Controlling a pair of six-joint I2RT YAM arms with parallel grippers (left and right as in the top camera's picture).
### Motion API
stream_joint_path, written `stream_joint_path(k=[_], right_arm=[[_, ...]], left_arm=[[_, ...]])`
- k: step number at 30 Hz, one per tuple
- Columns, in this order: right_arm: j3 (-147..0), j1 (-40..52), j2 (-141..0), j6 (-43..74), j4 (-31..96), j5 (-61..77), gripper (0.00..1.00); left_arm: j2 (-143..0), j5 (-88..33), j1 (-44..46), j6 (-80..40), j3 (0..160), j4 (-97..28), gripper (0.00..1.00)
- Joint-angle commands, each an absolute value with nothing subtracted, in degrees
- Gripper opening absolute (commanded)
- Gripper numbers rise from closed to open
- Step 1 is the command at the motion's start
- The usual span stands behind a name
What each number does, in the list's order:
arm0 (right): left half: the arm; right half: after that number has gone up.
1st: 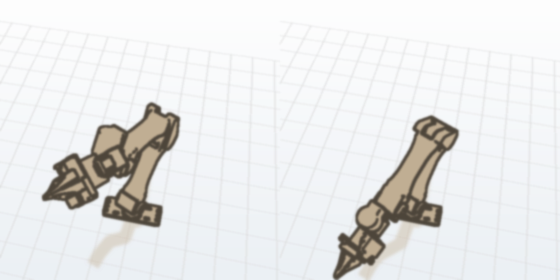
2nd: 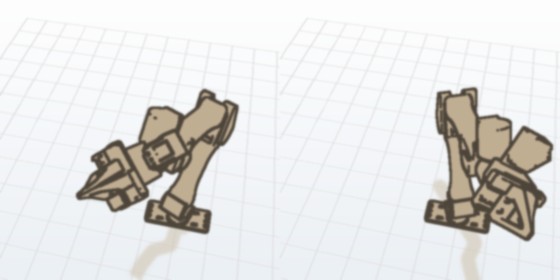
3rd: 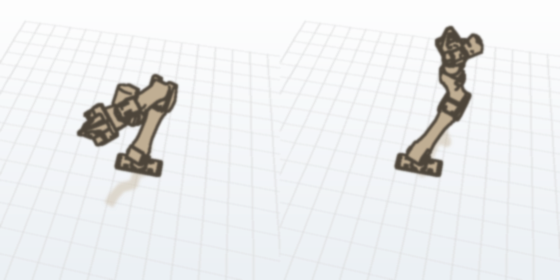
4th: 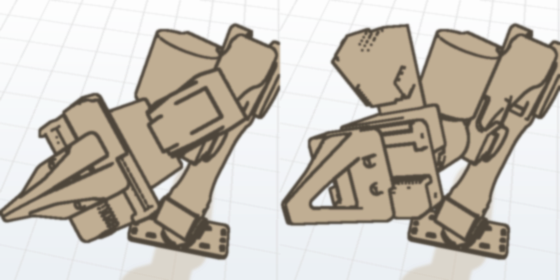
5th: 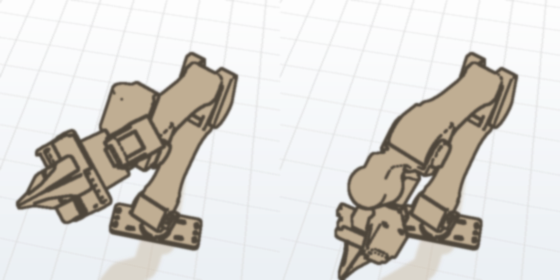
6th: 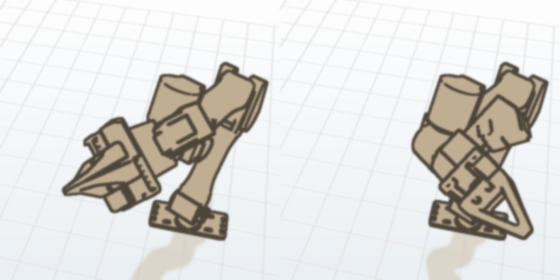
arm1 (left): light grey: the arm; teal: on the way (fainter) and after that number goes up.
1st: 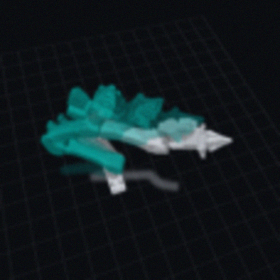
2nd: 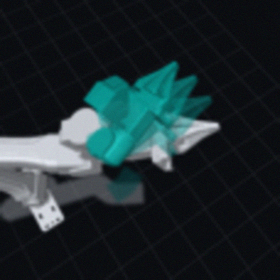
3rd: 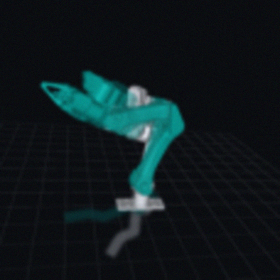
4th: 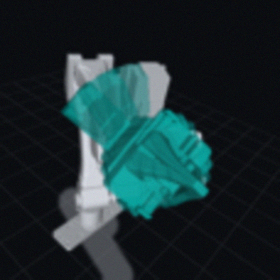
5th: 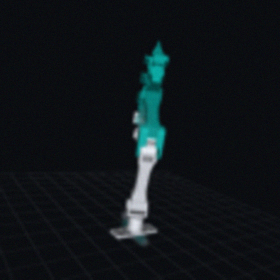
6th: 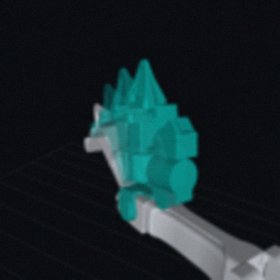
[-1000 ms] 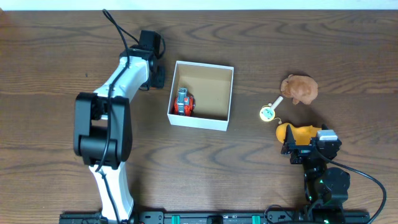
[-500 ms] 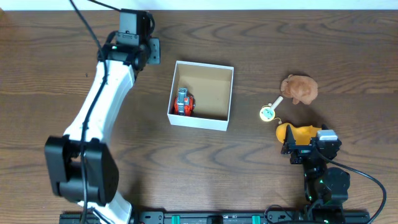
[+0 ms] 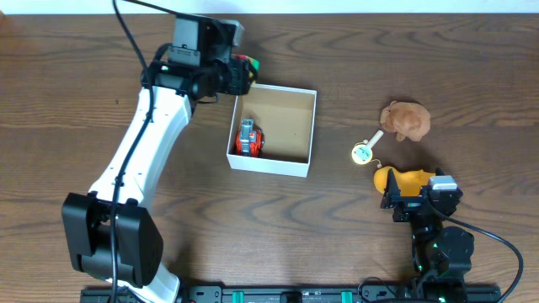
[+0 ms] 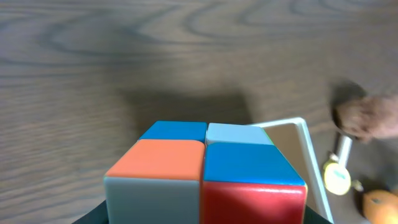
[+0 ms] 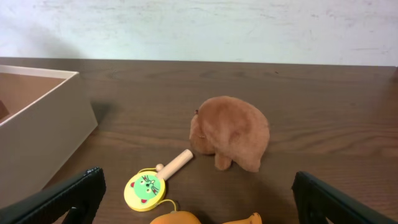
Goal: Pack container
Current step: 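Lift the colour cube and carry it over the white box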
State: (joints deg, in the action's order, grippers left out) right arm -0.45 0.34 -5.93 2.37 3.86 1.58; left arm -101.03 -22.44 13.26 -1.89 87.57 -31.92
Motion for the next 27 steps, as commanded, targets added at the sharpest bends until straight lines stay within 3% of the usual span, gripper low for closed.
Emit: stream_joint_path(k=[1, 27], right_arm=[[-0.3, -0.1, -5.7, 2.7, 4.1, 1.9, 0.99], [-0.3, -0.1, -5.7, 2.7, 4.1, 1.9, 0.99]], left_arm=[[-100.3, -24.4, 14.6, -2.2, 88.2, -32.9, 0.38], [-106.5, -18.2, 18.7, -2.2, 88.2, -37.3, 0.32]])
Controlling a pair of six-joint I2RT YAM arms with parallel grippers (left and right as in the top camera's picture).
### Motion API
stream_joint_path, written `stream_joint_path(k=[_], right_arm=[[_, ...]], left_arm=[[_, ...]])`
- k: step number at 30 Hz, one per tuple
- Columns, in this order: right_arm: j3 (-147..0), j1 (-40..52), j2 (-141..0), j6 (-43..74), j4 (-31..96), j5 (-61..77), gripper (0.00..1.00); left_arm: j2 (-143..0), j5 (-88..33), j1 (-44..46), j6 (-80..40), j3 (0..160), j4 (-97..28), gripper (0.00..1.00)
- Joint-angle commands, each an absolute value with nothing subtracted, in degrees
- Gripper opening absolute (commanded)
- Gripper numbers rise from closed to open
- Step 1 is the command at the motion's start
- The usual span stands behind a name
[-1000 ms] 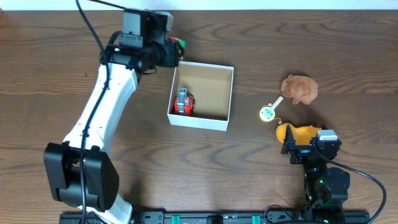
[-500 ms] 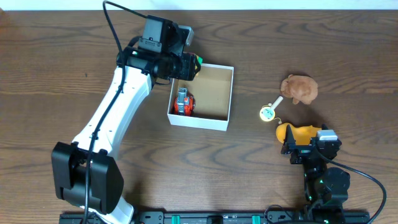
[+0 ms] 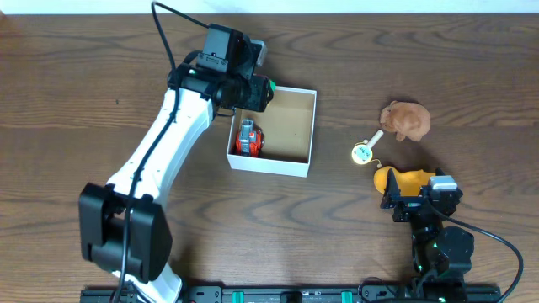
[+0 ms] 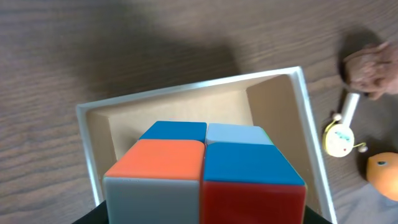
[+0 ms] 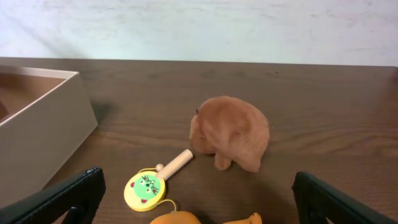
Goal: Pack container
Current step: 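Lift the colour cube and carry it over the white box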
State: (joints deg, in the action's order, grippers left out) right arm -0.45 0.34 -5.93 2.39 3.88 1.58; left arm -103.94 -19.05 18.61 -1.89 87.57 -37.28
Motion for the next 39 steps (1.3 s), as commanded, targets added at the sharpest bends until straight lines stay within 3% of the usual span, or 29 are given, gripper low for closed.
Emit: stream_joint_path(k=[1, 8, 39], right_arm=[[-0.3, -0.1, -5.7, 2.7, 4.1, 1.9, 0.99], [-0.3, -0.1, -5.7, 2.7, 4.1, 1.9, 0.99], [-0.3, -0.1, -5.7, 2.7, 4.1, 1.9, 0.99]], left_arm=[[-107.0, -17.8, 18.7, -2.2, 88.2, -37.3, 0.32], [-109.4, -9.2, 18.7, -2.2, 88.2, -36.8, 0.32], [-115.6, -9.4, 19.0, -2.2, 88.2, -33.8, 0.32]])
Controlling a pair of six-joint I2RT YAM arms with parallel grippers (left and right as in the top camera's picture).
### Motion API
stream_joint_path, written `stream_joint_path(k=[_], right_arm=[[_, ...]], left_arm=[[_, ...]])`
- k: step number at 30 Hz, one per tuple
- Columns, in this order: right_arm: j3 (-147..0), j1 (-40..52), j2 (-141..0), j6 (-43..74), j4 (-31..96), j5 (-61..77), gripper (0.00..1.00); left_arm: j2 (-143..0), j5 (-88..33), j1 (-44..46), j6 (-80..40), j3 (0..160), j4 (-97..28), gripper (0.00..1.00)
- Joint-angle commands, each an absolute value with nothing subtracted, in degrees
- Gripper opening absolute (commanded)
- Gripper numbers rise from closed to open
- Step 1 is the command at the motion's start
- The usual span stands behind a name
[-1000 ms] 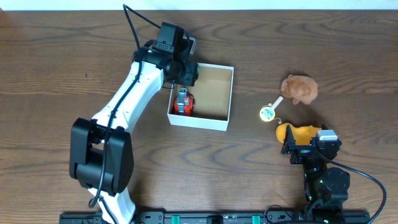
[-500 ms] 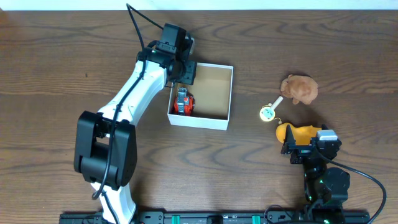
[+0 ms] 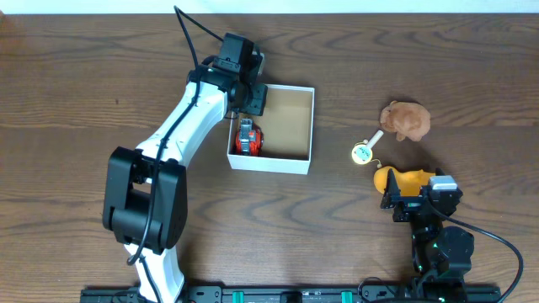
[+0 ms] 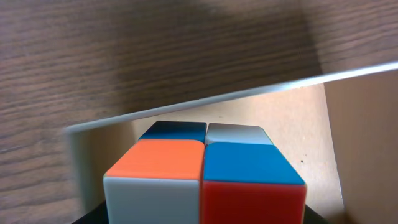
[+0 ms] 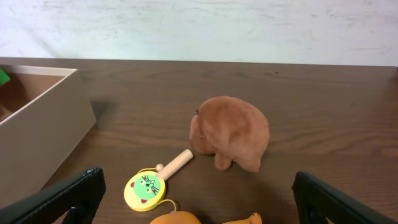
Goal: Pack container
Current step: 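Lift the colour cube and carry it over the white box, then lower the colour cube into the box's back-left corner with the left gripper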
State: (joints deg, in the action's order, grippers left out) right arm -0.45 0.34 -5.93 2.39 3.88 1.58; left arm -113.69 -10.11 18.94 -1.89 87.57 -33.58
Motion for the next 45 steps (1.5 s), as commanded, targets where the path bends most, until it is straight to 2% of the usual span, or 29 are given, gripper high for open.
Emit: stream_joint_path(k=[1, 35, 36, 38, 40, 41, 43, 44, 45], right_arm=[[-0.3, -0.1, -5.7, 2.7, 4.1, 1.9, 0.99], [-0.3, -0.1, -5.7, 2.7, 4.1, 1.9, 0.99], [-0.3, -0.1, -5.7, 2.7, 4.1, 1.9, 0.99], [-0.3, -0.1, -5.7, 2.7, 4.1, 1.9, 0.99], [-0.3, -0.1, -5.7, 2.7, 4.1, 1.9, 0.99], [-0.3, -0.1, -5.7, 2.7, 4.1, 1.9, 0.99], [-0.3, -0.1, -5.7, 2.7, 4.1, 1.9, 0.99], [-0.3, -0.1, -5.7, 2.7, 4.1, 1.9, 0.99], [-0.3, -0.1, -5.7, 2.7, 4.1, 2.0, 0.99]], left_arm=[[-115.6, -9.4, 19.1, -2.2, 88.2, -33.8, 0.32], [-115.6, -9.4, 19.3, -2.2, 88.2, -31.7, 0.33], [-115.6, -9.4, 19.3, -2.2, 88.2, -31.7, 0.33], [-115.6, -9.3, 19.3, -2.2, 88.2, -31.7, 0.24], [-115.6, -9.3, 19.3, -2.2, 88.2, -31.7, 0.22], [-115.6, -9.3, 19.3, -2.2, 88.2, -31.7, 0.23], [-115.6, -9.3, 19.3, -2.2, 88.2, -31.8, 0.45], [-115.6, -9.4, 19.3, -2.2, 88.2, -31.8, 0.53], [-115.6, -9.4, 19.3, -2.2, 88.2, -31.8, 0.56]])
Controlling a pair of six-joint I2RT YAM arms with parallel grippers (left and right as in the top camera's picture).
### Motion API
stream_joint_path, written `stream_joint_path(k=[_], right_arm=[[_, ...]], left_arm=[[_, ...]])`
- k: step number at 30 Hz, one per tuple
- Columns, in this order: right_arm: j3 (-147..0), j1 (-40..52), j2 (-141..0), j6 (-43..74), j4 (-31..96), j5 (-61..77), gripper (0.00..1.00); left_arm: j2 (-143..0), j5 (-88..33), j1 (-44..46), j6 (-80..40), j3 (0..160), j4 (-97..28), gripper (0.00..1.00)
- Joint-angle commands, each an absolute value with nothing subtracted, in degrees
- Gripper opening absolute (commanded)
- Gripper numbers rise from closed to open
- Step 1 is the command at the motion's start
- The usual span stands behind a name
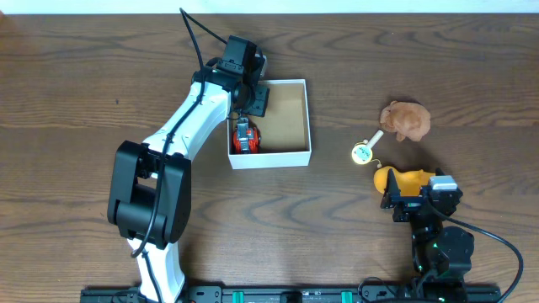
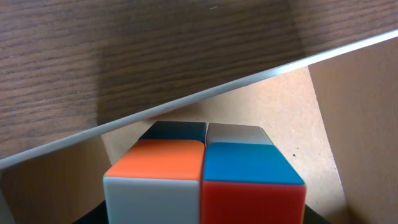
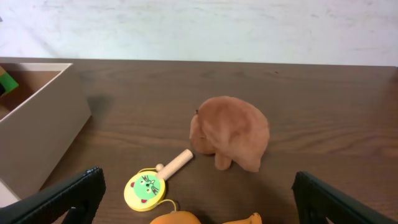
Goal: Pack container
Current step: 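Lower the colour cube into the box's back-left corner with the left gripper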
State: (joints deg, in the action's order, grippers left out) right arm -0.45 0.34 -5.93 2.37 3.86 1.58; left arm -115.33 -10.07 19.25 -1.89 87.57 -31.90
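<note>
The white cardboard box (image 1: 286,156) lies at the table's middle, squared to the table edges. My left gripper (image 1: 249,94) is at the box's far left corner, shut on a colour-patch puzzle cube (image 2: 205,174) with orange, blue, white and red faces. The cube hangs just inside the box wall (image 2: 186,102), over the brown floor (image 2: 273,118). A red and grey tape measure (image 1: 244,137) lies in the box by its left wall. My right gripper (image 3: 199,202) rests open at the near right, above an orange toy (image 1: 396,179).
A brown plush animal (image 1: 406,119) sits at the right, also the plush (image 3: 231,132) ahead of the right gripper. A yellow-green rattle with a wooden handle (image 1: 363,151) lies between plush and orange toy. The left arm (image 1: 177,143) stretches along the box's left side.
The box has turned from tilted to square with the table and sits slightly further left. The cube in my left gripper is further inside the box corner. The right arm is unchanged.
My left gripper held the cube just outside the box's far left corner. Then it was over the box's far left part, then low at the inner corner. Now the cube is still gripped there and the box has been turned straight.
</note>
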Motion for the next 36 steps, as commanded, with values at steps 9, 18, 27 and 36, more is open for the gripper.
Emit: stream_joint_path(k=[9, 18, 27, 36], right_arm=[[-0.3, -0.1, -5.7, 2.7, 4.1, 1.9, 0.99], [-0.3, -0.1, -5.7, 2.7, 4.1, 1.9, 0.99], [-0.3, -0.1, -5.7, 2.7, 4.1, 1.9, 0.99], [-0.3, -0.1, -5.7, 2.7, 4.1, 1.9, 0.99]], left_arm=[[-115.6, -9.4, 19.3, -2.2, 88.2, -31.7, 0.69], [-114.3, -9.4, 19.3, -2.2, 88.2, -27.4, 0.61], [-110.8, -12.3, 19.3, -2.2, 88.2, -26.3, 0.11], [-111.2, -17.6, 21.0, -2.2, 88.2, -26.7, 0.06]])
